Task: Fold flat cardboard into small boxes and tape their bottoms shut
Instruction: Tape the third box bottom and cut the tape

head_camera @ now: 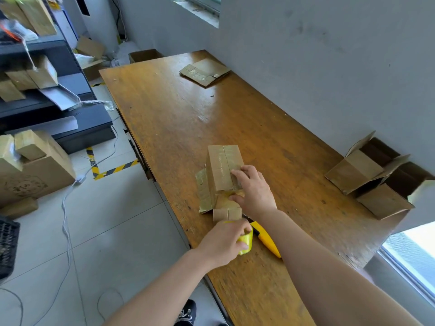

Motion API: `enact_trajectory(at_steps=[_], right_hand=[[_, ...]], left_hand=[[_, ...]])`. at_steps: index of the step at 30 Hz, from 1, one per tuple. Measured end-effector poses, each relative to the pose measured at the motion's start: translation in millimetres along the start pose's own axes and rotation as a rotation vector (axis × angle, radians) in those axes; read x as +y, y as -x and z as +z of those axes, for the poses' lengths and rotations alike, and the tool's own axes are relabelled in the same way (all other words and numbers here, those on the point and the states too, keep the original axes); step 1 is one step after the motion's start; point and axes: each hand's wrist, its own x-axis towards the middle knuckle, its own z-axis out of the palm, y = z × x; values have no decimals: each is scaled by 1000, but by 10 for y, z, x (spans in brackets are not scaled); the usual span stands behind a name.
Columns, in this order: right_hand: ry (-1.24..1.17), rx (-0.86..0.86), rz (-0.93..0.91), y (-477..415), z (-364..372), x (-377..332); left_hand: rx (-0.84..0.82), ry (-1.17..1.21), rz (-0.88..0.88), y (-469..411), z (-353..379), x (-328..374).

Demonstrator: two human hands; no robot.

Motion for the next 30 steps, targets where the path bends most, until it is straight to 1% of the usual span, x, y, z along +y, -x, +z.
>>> enact_trajectory(at_steps=[2, 3, 7, 9, 10, 11, 14, 15, 16, 17, 19, 20, 22, 24, 30], right_hand=[[-12, -20, -16, 29, -7, 11], [-4, -27, -22, 49, -5, 16], [2, -29, -23, 110, 21, 43], [-16, -23, -21, 134, 32, 57], [-30, -19, -14, 146, 37, 65], [-45, -17, 0, 156, 45, 72], [-80, -27, 44, 165, 62, 93], [-84, -37, 47, 158, 65, 102], [-88, -45, 43, 150, 69, 111], [-96, -49, 38, 140, 71, 119], [-107, -48, 33, 126, 77, 125], [-110, -47, 31, 120, 83, 127], [-108, -49, 32, 111, 102, 138], [-102, -65, 38, 113, 129, 151], [-59, -85, 28, 145, 279, 160]], left_hand=[[-45, -130, 89, 38, 94, -24], [-75, -174, 107, 61, 136, -45], [-211, -278, 150, 117, 205, -147], [-208, -294, 188, 112, 171, -163], [-150, -285, 192, 110, 124, -143], [-28, -285, 190, 100, 69, -122], [549, -389, 193, -5, -125, -53], [675, -416, 134, -60, -205, -31], [726, -427, 40, -126, -281, -17], [695, -427, -63, -193, -345, -20], [529, -428, -220, -317, -420, -61], [436, -409, -266, -370, -428, -91], [334, -347, -312, -435, -394, -155], [324, -322, -312, -445, -338, -185], [350, -355, -308, -447, -180, -254]])
